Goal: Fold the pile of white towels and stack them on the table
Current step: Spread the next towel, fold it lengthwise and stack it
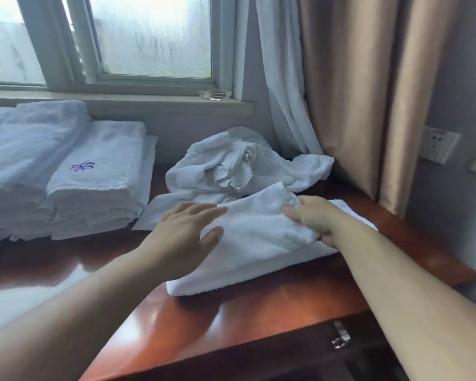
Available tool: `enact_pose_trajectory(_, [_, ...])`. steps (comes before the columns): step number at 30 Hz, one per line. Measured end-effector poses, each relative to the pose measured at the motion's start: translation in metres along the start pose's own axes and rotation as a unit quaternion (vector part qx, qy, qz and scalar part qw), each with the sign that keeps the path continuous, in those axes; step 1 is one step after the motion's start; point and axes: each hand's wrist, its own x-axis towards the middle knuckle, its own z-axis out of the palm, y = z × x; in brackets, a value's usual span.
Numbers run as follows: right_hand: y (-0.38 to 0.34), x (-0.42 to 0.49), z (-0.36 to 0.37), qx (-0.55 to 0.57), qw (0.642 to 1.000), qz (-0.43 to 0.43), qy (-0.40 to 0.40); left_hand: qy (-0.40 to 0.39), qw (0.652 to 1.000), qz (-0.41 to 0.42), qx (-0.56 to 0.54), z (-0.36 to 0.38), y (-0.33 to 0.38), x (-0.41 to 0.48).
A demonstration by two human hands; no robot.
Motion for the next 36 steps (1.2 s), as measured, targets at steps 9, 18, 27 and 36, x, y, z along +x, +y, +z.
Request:
enact_pose_trajectory(9, [0.02, 0.009, -0.103, -0.096, 0.983, 0.038, 0.148, -0.043, 0.997, 0.062, -0.025, 0.032, 0.039, 0.044])
enact_pose_trajectory(18, [0.037, 0.039, -0.117, -0.183, 0.956, 0.102, 0.206, -0.079, 0.993, 0.09, -0.004, 0.068, 0.047, 0.066])
enact_pose_trajectory(27, [0.043, 0.049, -0.138, -0.118, 0.973, 0.123, 0.158, -0.042, 0.991, 0.098, -0.078, 0.07, 0.048, 0.081])
enact_pose_trajectory(36, [0.077, 0.058, -0.16, -0.05, 0.97, 0.156, 0.18, -0.075, 0.991, 0.104, -0.037, 0.087, 0.055, 0.095])
